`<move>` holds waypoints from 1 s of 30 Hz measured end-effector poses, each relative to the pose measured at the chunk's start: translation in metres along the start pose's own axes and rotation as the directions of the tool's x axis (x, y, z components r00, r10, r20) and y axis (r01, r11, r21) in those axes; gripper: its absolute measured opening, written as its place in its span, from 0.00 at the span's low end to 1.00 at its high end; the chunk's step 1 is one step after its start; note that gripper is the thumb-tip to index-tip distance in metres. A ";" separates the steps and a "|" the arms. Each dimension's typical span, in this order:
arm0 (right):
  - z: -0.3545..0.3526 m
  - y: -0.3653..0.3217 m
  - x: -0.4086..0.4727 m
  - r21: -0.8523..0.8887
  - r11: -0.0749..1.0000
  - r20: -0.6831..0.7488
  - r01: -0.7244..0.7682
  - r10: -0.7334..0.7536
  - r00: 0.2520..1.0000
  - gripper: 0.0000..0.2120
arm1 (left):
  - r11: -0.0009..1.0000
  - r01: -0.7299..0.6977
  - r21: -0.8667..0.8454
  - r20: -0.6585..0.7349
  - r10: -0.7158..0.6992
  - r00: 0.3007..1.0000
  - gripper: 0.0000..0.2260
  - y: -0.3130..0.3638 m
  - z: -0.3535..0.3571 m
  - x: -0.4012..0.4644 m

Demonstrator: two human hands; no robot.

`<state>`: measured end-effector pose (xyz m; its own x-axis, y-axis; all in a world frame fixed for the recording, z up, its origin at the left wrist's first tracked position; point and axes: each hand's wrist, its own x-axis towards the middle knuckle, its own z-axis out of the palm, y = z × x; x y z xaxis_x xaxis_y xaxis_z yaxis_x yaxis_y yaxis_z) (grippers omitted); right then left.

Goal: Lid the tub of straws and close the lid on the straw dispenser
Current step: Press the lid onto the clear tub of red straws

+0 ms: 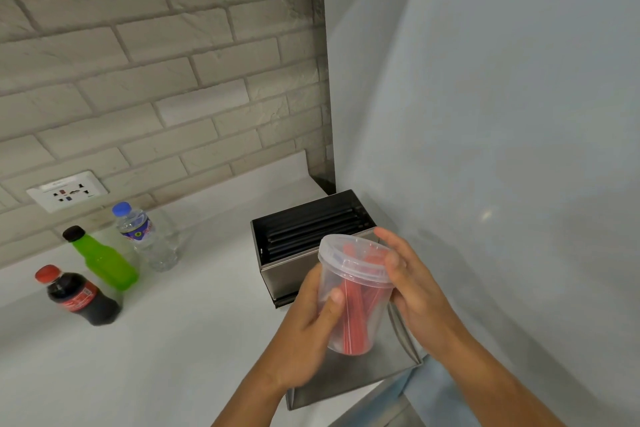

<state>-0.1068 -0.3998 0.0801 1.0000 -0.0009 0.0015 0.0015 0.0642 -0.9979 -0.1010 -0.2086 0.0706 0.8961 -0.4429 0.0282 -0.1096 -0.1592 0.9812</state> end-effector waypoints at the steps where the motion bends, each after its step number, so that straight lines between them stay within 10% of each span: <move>1: 0.000 0.001 0.000 -0.008 1.000 -0.013 -0.004 0.004 1.000 0.46 | 1.000 -0.006 -0.009 -0.015 0.006 1.000 0.34 -0.002 0.002 0.000; 6: 0.001 0.007 0.000 -0.142 0.988 -0.110 -0.065 0.050 0.993 0.53 | 0.988 0.020 -0.154 -0.074 -0.031 0.997 0.29 0.003 0.011 0.004; 13: 0.022 0.013 -0.005 0.002 0.999 -0.152 -0.038 0.038 0.988 0.30 | 0.983 -0.048 -0.178 -0.391 -0.026 0.920 0.27 0.011 0.039 0.017; 30: 0.028 0.002 -0.001 0.062 0.996 -0.278 0.061 -0.042 0.960 0.18 | 0.983 -0.127 -0.130 -0.508 0.044 0.860 0.20 0.005 0.048 0.034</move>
<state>-0.1077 -0.3713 0.0794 0.9593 -0.2812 0.0251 0.0628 0.1260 -0.9900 -0.0919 -0.2665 0.0669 0.9845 0.0599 0.1647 -0.1658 0.0144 0.9861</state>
